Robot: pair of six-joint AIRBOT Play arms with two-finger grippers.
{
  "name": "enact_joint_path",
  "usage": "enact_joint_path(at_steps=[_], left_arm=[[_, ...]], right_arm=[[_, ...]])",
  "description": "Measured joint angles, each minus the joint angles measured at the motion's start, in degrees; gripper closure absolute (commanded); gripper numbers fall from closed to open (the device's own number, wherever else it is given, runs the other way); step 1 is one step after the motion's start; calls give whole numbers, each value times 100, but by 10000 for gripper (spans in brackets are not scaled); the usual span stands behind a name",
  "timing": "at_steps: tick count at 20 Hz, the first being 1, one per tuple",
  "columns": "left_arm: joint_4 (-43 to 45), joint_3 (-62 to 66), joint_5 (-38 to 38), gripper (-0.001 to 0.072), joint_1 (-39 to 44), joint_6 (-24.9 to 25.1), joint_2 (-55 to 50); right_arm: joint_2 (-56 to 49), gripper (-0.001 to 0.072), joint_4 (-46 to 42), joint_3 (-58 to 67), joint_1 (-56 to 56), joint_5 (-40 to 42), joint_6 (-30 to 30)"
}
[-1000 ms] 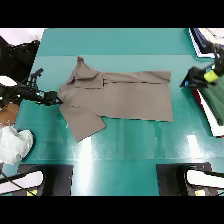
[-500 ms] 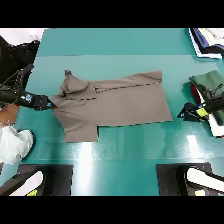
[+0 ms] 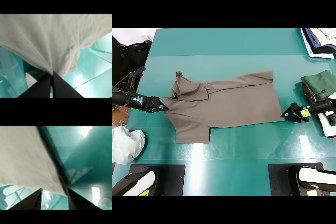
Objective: Fold the shirts.
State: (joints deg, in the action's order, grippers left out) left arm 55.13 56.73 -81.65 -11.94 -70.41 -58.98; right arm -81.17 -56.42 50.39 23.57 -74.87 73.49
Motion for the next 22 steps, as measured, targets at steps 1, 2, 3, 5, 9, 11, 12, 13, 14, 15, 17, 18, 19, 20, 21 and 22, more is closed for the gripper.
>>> enact_joint_path(at_steps=[1, 2, 3, 5, 9, 11, 12, 13, 14, 15, 17, 18, 19, 20, 21, 22], left_arm=[[-2, 0, 0, 676, 0, 0, 0], [0, 0, 2, 677, 0, -2, 0], [-2, 0, 2, 677, 0, -17, 0], [-2, 0, 26, 677, 0, -92, 2], [-4, 415, 170, 677, 0, -267, 4], [-24, 1067, 203, 677, 0, -350, 7], [-55, 1495, 197, 677, 0, -382, 7], [-109, 2017, 203, 677, 0, -404, 7], [-122, 2542, 199, 677, 2, -426, 7], [-146, 3147, 201, 676, 0, -457, 7], [-173, 4354, 201, 676, 0, -516, 9], [-184, 4918, 203, 676, 0, -542, 13], [-199, 5490, 221, 676, 0, -586, 15], [-232, 5949, 249, 676, 0, -627, 35], [-284, 6330, 289, 676, 0, -667, 94], [-356, 6588, 378, 677, 0, -697, 181]], right_arm=[[-15, 483, -13, 0, -52, 37, -13], [-33, 668, -33, -7, -120, 90, -24], [-48, 696, -70, -17, -199, 136, -37], [-37, 698, -83, -17, -337, 140, -59], [369, 698, 184, 280, -507, 118, -85], [776, 699, 439, 774, -525, 120, -92], [994, 700, 590, 1095, -535, 146, -101], [1235, 701, 706, 1491, -546, 188, -103], [1449, 701, 791, 1897, -555, 284, -103], [1685, 701, 870, 2356, -555, 400, -103], [2098, 701, 957, 3222, -555, 647, -103], [2302, 701, 975, 3646, -555, 763, -98], [2483, 701, 981, 4013, -555, 859, -74], [2669, 701, 953, 4369, -555, 944, -44], [2833, 701, 837, 4662, -555, 973, 17], [2992, 701, 702, 4933, -555, 997, 107]])
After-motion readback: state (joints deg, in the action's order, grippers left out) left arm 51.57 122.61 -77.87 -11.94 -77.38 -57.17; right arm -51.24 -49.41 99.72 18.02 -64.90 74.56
